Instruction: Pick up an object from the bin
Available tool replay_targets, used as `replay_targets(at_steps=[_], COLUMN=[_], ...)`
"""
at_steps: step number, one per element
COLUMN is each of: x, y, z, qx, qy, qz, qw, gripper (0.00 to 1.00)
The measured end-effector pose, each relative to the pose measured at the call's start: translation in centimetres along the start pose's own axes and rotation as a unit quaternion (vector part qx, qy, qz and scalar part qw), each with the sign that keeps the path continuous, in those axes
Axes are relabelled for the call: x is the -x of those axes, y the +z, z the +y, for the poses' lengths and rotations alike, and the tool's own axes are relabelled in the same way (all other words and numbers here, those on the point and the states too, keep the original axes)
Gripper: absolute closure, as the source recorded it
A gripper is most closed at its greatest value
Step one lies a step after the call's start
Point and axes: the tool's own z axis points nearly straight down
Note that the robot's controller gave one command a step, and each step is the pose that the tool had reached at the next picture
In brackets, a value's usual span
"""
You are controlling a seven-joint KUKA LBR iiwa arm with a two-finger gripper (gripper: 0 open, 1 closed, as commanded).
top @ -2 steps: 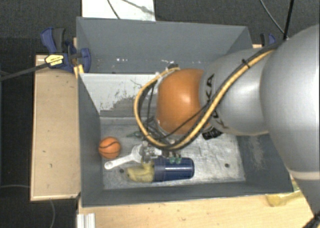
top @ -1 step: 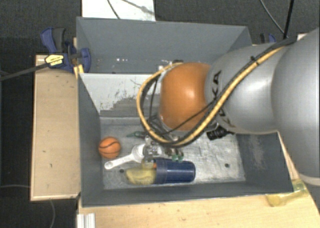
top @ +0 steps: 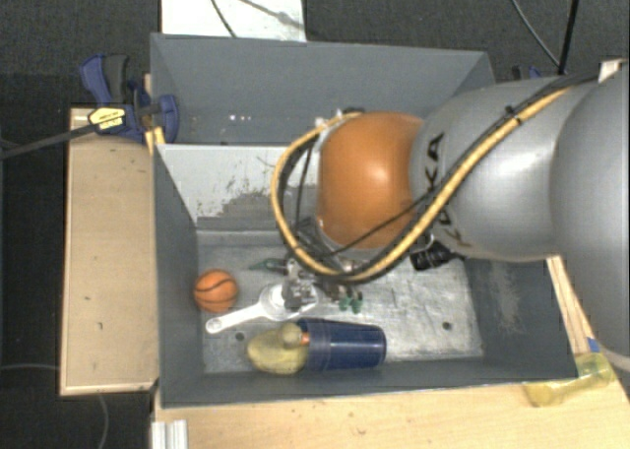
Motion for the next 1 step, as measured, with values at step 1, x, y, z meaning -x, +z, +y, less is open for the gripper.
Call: replay_targets(at_steps=[1], x=[-0.29], y=[-0.56], z=[0.30], qx=[-0.001], qy=[-0.016], qz=[0.0023], qw=[0.9999], gripper=[0.00])
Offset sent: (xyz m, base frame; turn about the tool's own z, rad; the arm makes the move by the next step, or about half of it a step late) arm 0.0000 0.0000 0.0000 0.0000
